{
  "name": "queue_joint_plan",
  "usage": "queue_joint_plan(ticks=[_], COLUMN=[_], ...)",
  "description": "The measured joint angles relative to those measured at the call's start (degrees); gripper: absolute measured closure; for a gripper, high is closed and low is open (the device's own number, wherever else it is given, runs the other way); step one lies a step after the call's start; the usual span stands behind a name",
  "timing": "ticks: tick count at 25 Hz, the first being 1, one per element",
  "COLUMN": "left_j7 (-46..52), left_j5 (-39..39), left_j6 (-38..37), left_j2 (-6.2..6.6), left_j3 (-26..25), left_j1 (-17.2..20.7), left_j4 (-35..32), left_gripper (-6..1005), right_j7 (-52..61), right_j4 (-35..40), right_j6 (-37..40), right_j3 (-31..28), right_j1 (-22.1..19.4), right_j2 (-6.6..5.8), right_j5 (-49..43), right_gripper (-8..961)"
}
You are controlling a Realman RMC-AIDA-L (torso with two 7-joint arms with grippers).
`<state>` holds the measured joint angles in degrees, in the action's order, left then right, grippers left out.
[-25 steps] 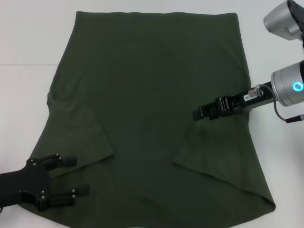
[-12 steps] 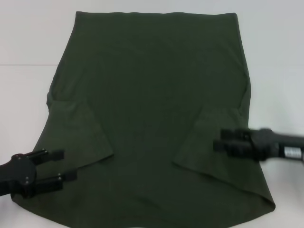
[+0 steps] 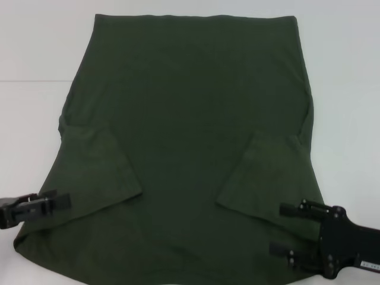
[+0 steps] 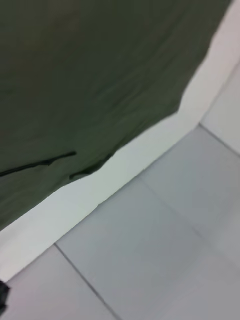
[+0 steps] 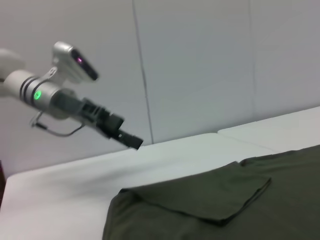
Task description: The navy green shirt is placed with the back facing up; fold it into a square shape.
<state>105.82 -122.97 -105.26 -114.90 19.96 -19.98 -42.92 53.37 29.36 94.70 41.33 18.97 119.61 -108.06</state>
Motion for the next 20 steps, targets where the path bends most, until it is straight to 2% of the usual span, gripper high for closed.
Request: queue_joint_plan(ticks=[4, 8, 12, 16, 17, 20], left_j7=[6.9, 17.8, 27.2, 31.2, 31.9, 32.1], left_j5=[-0.8, -6.4, -12.4, -17.2, -20.4, -22.3], left_j6=[-0.1, 0.3, 1.7, 4.6, 5.8, 6.6], left_j2=[1.05, 3.29, 3.67, 3.69, 3.68, 3.59], left_j3=[0.5, 0.4, 0.3, 0.8, 1.0, 1.1], left_j1=[0.3, -0.5, -1.1, -2.1, -3.1, -4.0], left_j4=[-0.5, -2.0, -6.3, -8.5, -8.7, -8.4], left_gripper=[146, 145, 145, 145, 145, 145], right_j7=[-3.7, -4.1, -4.1, -3.8, -3.7, -3.9], right_j4=[-0.3, -0.4, -0.4, -0.5, -0.5, -0.5], right_j6=[-0.5, -0.7, -1.1, -1.8, -1.9, -2.0], right_j3=[0.1, 0.2, 0.4, 1.8, 2.2, 2.9], right_j1=[0.2, 0.8, 0.9, 1.3, 1.4, 1.5], right_j2=[0.23, 0.26, 0.23, 0.24, 0.25, 0.32], right_j5=[-2.6, -4.1, -4.2, -4.2, -4.2, -4.2], right_gripper=[160, 159, 160, 160, 160, 160])
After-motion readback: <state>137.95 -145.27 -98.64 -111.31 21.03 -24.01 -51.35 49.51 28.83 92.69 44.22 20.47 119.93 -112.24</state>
